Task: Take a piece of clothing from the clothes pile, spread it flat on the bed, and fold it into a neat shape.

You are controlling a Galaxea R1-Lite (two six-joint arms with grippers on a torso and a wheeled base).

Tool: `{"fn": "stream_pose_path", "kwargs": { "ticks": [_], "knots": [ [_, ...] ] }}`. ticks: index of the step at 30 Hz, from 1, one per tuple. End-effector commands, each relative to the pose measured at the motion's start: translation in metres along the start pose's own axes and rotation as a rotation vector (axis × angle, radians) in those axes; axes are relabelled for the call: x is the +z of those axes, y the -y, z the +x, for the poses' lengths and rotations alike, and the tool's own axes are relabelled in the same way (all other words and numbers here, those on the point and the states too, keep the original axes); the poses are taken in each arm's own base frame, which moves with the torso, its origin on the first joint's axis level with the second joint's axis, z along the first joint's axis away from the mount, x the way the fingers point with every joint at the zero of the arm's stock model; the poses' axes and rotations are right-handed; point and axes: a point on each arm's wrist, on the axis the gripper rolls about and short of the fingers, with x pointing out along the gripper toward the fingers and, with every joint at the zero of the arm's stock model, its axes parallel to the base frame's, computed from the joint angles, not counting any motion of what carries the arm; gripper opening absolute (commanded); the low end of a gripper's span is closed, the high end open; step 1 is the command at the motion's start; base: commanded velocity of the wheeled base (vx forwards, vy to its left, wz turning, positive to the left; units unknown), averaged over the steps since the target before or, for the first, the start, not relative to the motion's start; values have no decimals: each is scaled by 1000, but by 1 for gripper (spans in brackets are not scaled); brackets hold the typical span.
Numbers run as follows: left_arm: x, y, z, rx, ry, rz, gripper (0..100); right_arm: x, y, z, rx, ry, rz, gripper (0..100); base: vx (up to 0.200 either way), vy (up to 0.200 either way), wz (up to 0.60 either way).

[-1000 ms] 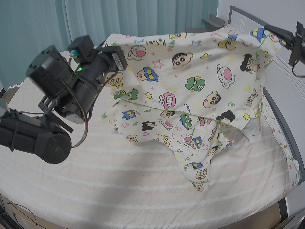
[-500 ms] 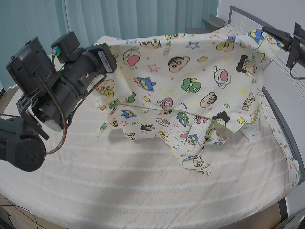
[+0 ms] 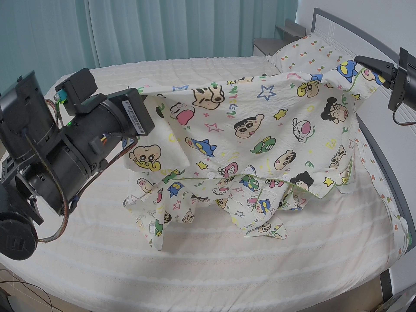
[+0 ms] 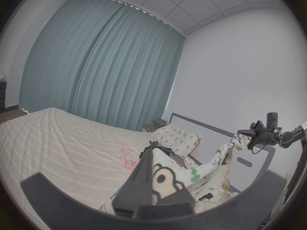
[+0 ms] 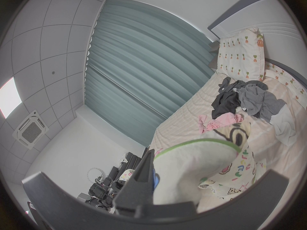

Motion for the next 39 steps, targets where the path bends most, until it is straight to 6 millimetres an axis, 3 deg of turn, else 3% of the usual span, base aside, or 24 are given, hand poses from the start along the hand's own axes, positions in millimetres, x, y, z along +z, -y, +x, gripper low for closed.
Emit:
{"fn": "stream_pose_path", "kwargs": {
  "ticks": [1,10,21,39],
  "knots": [
    [3,-1,-4,-1,10,-10,0,-4,0,-3,-1,-6,2,0,0,0,0],
    [-18,-7,-12,48,-67,-1,0,-9,-7,-13,12,-7,-5,0,0,0,0],
    [-25,-13,-16,69,-91,11,0,-14,-17,-21,43,-11,-16,0,-200,0,0],
    [-19,-30,-16,137,-66,17,0,-15,-16,-20,41,-17,-14,0,-11,22,0]
  ]
}}
